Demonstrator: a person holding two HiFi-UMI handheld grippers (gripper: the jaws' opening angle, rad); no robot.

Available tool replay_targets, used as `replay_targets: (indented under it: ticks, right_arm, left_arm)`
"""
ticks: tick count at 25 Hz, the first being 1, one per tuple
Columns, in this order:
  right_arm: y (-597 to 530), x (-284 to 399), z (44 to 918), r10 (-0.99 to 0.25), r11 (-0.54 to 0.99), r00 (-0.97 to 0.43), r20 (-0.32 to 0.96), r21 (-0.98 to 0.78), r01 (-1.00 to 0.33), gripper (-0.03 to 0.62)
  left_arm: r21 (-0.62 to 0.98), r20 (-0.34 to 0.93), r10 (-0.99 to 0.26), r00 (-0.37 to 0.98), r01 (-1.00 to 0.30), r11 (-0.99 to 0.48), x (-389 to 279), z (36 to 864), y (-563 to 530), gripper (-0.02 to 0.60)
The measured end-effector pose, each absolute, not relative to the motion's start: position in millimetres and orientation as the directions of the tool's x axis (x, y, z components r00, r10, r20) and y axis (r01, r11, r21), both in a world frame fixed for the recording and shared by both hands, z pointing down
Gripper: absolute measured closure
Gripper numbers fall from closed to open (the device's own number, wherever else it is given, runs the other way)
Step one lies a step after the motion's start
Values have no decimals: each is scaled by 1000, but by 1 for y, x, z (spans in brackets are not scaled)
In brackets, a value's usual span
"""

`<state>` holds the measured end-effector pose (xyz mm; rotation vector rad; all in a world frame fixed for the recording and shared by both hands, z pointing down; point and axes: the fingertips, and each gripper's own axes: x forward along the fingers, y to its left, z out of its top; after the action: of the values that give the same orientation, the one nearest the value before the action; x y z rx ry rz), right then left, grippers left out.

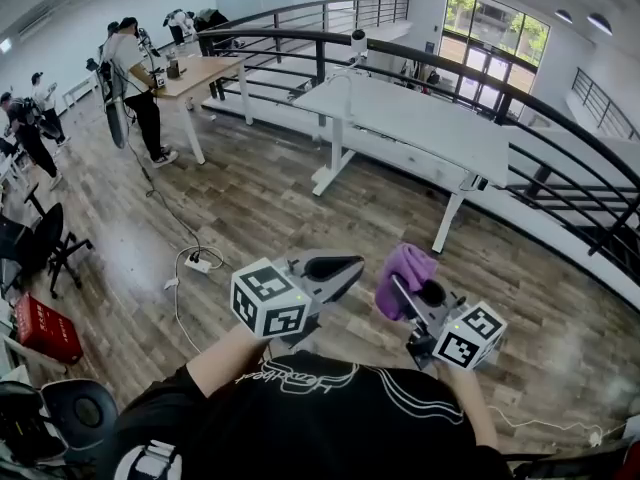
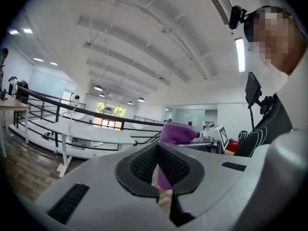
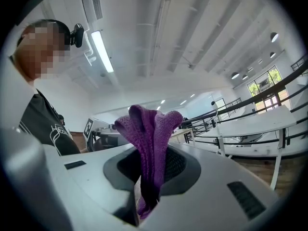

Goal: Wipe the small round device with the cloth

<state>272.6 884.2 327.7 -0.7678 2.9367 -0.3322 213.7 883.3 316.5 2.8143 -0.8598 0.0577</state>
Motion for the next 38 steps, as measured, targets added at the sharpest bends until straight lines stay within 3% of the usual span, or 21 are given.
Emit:
replay_targets:
  ticks: [14,29,38]
  right_arm:
    - [774,227,376,-459,855,-888,31,-255,-451,533]
    - [462,117,388,-510,802,-858,62,-328,-500,533]
    - [325,69,385,-542,799,-837,74,-262,-541,533]
  left_arm:
    - [248,122,-594,795,-604,-757,165,362,778,574]
    - [304,172,-556,813,-581,-755,51,380,462,574]
    - [312,167,-548,820,-571,-759,-2,389,319,574]
